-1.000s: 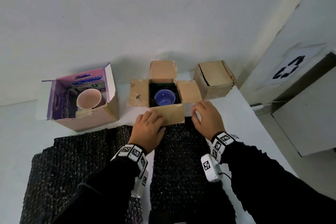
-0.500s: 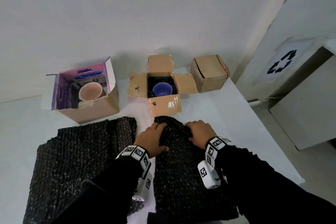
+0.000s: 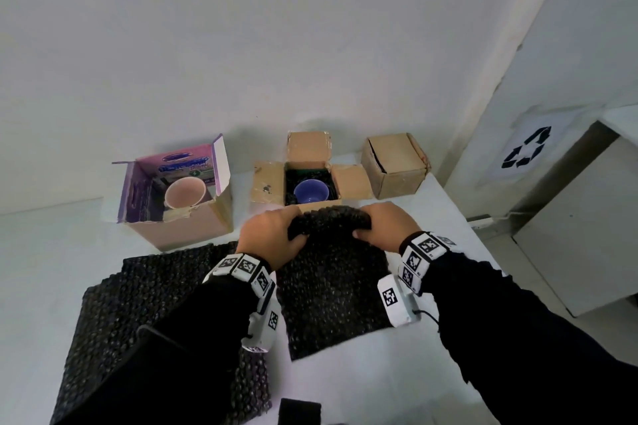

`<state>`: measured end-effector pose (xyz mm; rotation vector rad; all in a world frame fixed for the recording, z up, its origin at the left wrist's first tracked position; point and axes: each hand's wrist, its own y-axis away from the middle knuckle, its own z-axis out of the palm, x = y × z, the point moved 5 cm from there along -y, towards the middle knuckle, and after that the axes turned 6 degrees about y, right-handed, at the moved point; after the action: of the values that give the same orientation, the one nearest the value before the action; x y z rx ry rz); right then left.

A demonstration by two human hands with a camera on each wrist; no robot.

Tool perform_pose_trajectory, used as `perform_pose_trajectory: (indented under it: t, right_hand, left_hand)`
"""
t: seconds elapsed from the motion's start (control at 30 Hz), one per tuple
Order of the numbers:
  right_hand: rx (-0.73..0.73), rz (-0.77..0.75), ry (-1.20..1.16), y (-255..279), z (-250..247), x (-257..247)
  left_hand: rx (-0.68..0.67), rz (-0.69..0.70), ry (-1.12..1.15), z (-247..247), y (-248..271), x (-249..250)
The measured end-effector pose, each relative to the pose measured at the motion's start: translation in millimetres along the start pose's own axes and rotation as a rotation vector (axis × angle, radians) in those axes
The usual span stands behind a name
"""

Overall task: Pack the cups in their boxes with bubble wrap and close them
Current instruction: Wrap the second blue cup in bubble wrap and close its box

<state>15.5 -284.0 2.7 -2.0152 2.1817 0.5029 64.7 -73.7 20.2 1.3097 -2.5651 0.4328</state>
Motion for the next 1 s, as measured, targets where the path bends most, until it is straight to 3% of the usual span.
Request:
perform_pose_trajectory:
  t: [0.13,0.33,0.53,0.67,0.8,0.9,1.0]
  right_hand:
    - [0.109,-0.002,-0.097,-15,-40,-21]
    - [0.395,-0.069,-0.246,-43,-95,-45]
    - [0.632,-0.23,-0.449,-62,-125,-55]
    - [0.725,-0.334,-0.407,-74,-127,-53]
    - [0.627,-0.322,-0.346,-83,-105,-36]
    - [0.538,-0.254,-0.103,-77,-74,-20]
    - [0.54,-0.242,0.067,-60,-48,-14]
  left_hand:
    - [0.155,0.072,-0.104,-42,-23,-9]
    - [0.208,-0.047,0.152,-90,-57,-21]
    - [0.47,0.132,0.094,-123,-78,-17]
    - [0.599,0.208,0.104,-132,-87,-13]
    - [0.52,0.273,0.062,-108,-90,-13]
    - [0.396,0.308,0.015,-68,-86,-17]
    - [0.282,0.274,-0.026,-30,-80,-24]
